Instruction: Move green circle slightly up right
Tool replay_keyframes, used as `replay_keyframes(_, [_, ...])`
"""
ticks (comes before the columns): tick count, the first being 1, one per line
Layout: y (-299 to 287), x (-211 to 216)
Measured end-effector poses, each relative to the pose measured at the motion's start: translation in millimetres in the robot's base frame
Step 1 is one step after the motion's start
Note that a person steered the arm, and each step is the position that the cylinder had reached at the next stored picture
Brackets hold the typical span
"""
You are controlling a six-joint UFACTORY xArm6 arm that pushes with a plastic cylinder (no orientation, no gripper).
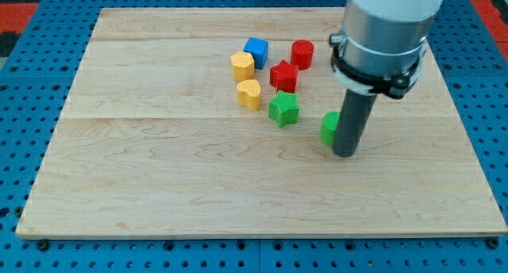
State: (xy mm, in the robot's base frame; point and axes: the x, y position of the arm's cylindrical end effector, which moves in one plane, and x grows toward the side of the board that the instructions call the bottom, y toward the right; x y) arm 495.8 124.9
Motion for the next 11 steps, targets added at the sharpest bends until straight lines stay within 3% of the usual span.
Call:
replay_keyframes(3, [25.7,-66.7])
replay_keyframes(4, [53.2,-41.7])
replay_keyframes(7, [-45.0,-47.4])
replay_keyframes(8, [-41.9,-78.2])
replay_keyframes(11, [-45.2,-112.4])
